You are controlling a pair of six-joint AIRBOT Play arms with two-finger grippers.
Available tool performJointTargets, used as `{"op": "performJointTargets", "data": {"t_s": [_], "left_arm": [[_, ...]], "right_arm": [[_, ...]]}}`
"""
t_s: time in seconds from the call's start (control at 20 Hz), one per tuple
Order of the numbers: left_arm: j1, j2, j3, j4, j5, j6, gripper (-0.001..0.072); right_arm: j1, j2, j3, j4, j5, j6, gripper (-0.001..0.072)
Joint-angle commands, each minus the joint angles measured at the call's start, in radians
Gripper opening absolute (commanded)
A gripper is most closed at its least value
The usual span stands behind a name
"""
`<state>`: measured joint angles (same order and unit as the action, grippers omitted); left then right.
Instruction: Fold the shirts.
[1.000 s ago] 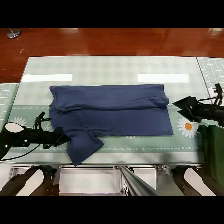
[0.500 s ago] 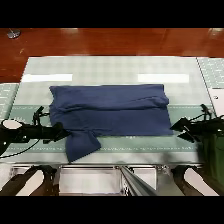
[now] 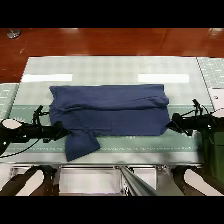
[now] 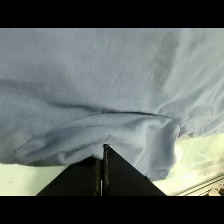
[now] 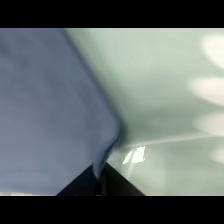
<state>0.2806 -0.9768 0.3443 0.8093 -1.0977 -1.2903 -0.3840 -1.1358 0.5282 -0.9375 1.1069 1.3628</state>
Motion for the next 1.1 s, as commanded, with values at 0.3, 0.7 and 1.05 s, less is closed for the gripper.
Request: {"op": "performJointTargets", "data": {"t_s": [0.3,0.7,1.05], "left_arm": [[0.039,-0.051,0.232,-0.039,0.071,0.02,0.0022],[-0.039,-0.425,0.664,-0.04,0.101,-0.116,0.0022],[-0.048,-0.628,0.904,-0.038,0.011,-0.159,0.0022]], "right_arm": [[0.006,-0.088,0.278,0.093,0.035,-0.054,0.0033],[0.058,-0.365,0.574,0.246,0.023,-0.092,0.0033],[0.103,-0.546,0.75,0.2,-0.008,-0.027,0.0033]]}}
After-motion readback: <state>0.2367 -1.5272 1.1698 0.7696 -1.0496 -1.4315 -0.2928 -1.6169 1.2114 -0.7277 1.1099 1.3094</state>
